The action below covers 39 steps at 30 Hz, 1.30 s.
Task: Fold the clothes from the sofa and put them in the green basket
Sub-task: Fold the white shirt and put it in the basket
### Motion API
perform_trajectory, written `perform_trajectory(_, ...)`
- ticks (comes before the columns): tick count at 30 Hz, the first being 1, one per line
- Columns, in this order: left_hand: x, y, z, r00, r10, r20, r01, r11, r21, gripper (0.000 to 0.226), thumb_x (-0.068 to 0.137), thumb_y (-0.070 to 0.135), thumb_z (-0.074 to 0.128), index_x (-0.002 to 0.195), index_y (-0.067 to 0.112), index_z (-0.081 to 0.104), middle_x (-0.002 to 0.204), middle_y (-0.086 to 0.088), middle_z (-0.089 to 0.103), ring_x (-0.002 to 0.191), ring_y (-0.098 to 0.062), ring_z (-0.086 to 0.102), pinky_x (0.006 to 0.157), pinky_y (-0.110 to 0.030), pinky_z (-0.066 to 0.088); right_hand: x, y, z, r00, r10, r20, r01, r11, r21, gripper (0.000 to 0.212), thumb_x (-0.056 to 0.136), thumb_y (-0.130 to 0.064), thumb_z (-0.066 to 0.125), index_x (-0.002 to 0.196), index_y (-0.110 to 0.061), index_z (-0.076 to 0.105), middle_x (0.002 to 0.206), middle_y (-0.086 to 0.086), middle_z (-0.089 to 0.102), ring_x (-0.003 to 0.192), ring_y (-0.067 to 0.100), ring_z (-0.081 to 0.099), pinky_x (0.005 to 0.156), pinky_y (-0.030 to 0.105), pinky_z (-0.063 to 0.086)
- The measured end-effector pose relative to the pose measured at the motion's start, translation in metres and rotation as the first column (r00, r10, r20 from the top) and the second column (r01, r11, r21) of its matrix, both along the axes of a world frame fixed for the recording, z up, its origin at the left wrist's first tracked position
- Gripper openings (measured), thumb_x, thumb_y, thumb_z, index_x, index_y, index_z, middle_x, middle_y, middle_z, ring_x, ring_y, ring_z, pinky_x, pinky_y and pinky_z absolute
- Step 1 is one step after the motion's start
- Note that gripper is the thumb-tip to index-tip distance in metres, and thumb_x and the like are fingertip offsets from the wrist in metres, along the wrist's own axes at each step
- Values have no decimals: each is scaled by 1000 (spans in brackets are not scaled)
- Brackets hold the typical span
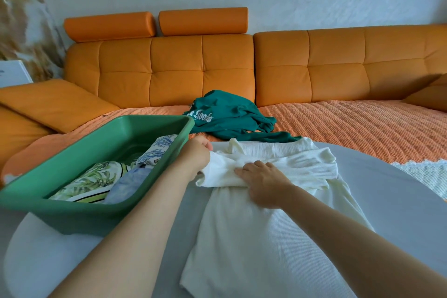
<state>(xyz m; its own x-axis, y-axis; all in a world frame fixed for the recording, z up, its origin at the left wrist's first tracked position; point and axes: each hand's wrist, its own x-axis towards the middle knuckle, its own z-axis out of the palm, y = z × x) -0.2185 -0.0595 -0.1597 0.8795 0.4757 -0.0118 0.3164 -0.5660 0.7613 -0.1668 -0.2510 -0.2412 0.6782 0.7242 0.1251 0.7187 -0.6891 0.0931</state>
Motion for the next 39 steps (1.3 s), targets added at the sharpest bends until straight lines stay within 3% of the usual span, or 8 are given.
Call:
perform_trajectory(3,4,-11,3,999,39,22,-26,911,-413,27,98,-2,41,93,19,58,105,-12,59,72,-21,55,50,-28,45,-5,1,11,964,-47,-260,78,991,111,63,91,-25,46,153,-30,33,157,-7,33,145,18,25,121,38,15)
perform_trajectory(6,2,-29,1,995,-13,104,87,650,-755,30,100,-6,48,128,5,49,116,-23,61,75,-25,68,53,-30,58,-16,0,34,685,256,-682,297,757,582,43,80,-33,54,121,-36,68,126,-10,66,123,18,55,105,35,42)
perform_trajectory(10,7,-40,-8,975,-147,168,221,539,-813,50,102,-7,41,147,13,36,124,-24,62,87,-26,74,71,-35,62,-13,-3,49,547,248,-800,588,566,578,60,77,-71,47,101,-25,78,100,-10,75,92,2,67,81,23,43)
perform_trajectory(16,10,-38,-30,950,-281,139,303,935,-184,34,103,7,42,124,25,62,129,0,65,106,-11,67,88,-26,52,15,-10,35,665,-312,-678,712,539,450,25,90,-19,51,92,-15,76,88,9,73,66,16,61,55,26,48)
perform_trajectory(21,13,-33,-60,843,-529,-96,512,735,445,42,102,29,47,144,25,51,152,0,45,141,-20,39,110,-33,34,24,-8,33,701,-387,-599,702,525,481,24,95,-22,45,94,-18,69,85,5,68,68,16,59,50,26,43)
perform_trajectory(25,11,-23,-79,778,-393,-491,619,615,489,68,103,53,33,158,36,-3,168,1,-7,154,-22,-5,122,-48,11,18,-11,21,798,-521,-302,603,697,389,27,99,-17,41,123,-20,52,99,1,62,83,22,58,60,32,41)
perform_trajectory(30,10,-26,-76,800,-372,-470,591,621,514,69,100,62,22,158,36,-5,167,1,-11,153,-20,-10,122,-48,-3,12,-15,17,970,-187,157,119,923,366,43,98,-19,40,138,-21,53,134,2,55,120,24,50,98,38,40)
perform_trajectory(39,-4,-29,-71,758,-342,-555,630,603,489,73,102,57,31,158,35,-10,167,-1,-13,154,-25,-5,123,-47,9,-2,-25,7,961,-145,-235,128,988,-86,64,105,-51,17,160,-23,2,168,3,-2,154,19,-6,123,45,0)
